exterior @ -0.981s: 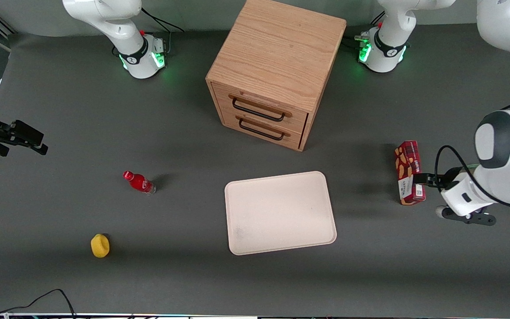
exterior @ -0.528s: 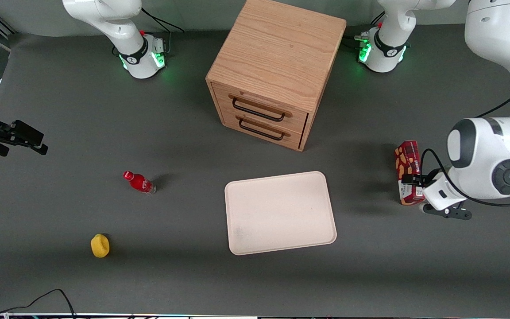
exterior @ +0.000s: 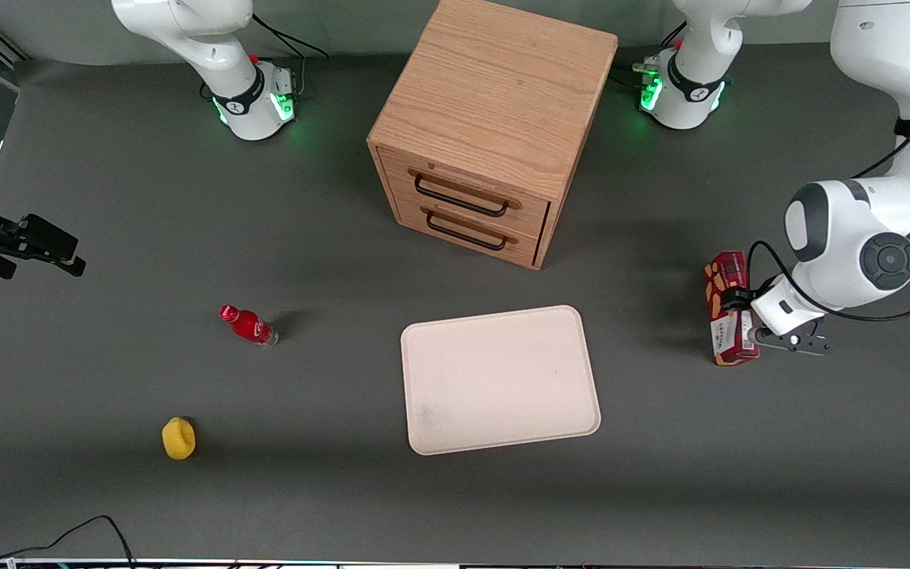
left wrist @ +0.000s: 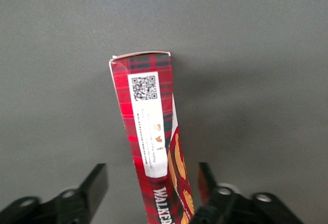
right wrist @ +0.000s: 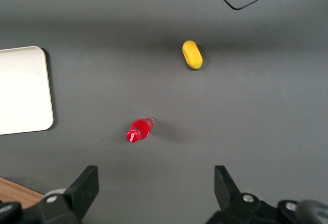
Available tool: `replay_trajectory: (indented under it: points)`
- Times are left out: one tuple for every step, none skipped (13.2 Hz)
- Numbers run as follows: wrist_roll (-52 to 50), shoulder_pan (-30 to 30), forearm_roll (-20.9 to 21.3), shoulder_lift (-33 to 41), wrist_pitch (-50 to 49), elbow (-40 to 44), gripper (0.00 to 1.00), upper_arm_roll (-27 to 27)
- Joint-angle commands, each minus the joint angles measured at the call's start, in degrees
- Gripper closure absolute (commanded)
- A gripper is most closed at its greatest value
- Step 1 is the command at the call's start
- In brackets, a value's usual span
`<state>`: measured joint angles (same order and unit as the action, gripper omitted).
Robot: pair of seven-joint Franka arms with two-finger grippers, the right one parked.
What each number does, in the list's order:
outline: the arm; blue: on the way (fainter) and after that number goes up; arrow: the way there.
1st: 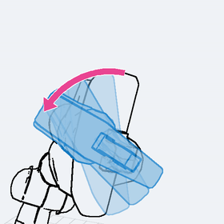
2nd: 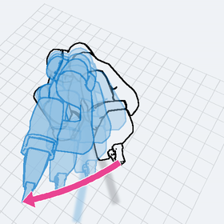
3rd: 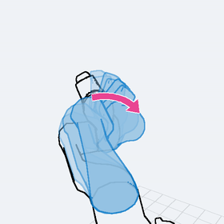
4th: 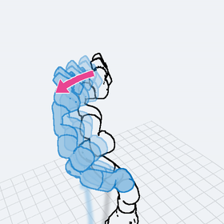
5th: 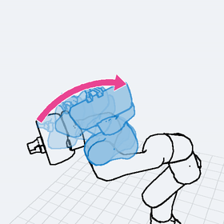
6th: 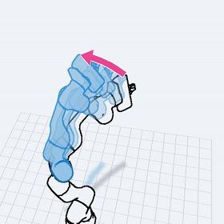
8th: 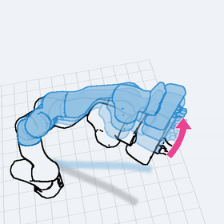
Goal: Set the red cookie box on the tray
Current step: 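Close the left gripper on the cookie box and lift it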
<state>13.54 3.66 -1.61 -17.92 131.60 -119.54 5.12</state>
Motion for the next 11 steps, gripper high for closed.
replay_trajectory:
  points:
    - [0.7,0.4,0.6,2.1,3.6,-4.0,0.54,-0.1]
    - [0.8,0.4,0.6,2.1,3.8,-4.3,0.7,-0.2]
    - [0.8,0.4,0.6,2.1,3.8,-4.4,0.81,-0.1]
    - [0.7,0.5,0.6,2.1,3.8,-4.4,0.94,-0.1]
    - [0.3,0.8,0.6,2.0,3.0,-3.9,1.0,-0.2]
    - [-0.4,1.0,0.6,2.1,2.3,-2.7,1.0,-0.3]
    - [-1.3,1.5,0.4,2.1,-1.1,0.2,1.0,-0.4]
    - [-3.8,2.7,0.0,1.9,-8.0,5.1,1.0,-0.4]
    - [-6.9,3.9,0.0,1.1,-15.5,11.5,1.0,-0.4]
    - [-10.3,5.5,-0.2,-0.6,-21.4,17.6,1.0,-0.5]
    - [-14.5,7.3,-0.3,-2.6,-25.3,23.2,1.0,-0.5]
